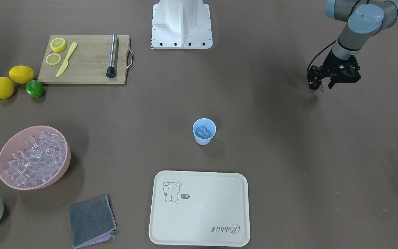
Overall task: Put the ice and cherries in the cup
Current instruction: 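Lower the left gripper onto the dark cherries and grasp their stems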
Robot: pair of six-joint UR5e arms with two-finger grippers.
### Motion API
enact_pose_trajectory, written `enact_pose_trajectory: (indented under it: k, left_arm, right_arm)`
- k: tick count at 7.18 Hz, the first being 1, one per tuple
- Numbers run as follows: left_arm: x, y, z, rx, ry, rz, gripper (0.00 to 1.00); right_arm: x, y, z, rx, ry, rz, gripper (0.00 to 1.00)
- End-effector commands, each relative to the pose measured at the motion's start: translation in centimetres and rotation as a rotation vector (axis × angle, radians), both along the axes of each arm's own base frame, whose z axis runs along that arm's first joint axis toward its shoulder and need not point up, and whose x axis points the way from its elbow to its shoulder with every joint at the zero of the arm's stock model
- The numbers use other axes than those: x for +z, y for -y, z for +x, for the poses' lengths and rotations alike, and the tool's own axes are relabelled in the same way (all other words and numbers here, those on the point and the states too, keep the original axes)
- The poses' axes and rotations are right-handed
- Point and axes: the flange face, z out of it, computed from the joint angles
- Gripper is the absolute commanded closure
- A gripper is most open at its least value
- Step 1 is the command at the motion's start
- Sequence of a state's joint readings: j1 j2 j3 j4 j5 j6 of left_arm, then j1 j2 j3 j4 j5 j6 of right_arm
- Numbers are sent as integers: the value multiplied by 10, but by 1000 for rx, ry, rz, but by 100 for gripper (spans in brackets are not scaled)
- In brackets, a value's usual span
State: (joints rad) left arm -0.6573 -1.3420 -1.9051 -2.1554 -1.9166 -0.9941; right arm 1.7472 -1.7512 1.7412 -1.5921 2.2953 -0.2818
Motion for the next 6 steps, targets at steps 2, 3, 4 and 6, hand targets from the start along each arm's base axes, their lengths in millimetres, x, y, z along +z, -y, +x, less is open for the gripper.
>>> enact_pose_trajectory:
  k: [2, 3, 4, 6]
  left_arm:
    - [13, -9, 9, 27, 22, -14, 42]
    - [17, -9, 12, 31, 25, -18, 39]
    - [18, -10, 13, 35, 28, -20, 40]
    - [18, -11, 15, 28, 34, -15, 56]
  right_arm:
    - [4, -5, -1, -5, 7, -4, 0]
    - [3, -5, -1, -5, 6, -3, 0]
    - [3, -4, 0, -5, 5, -1, 0]
    - [1, -2, 0, -6, 2, 3, 0]
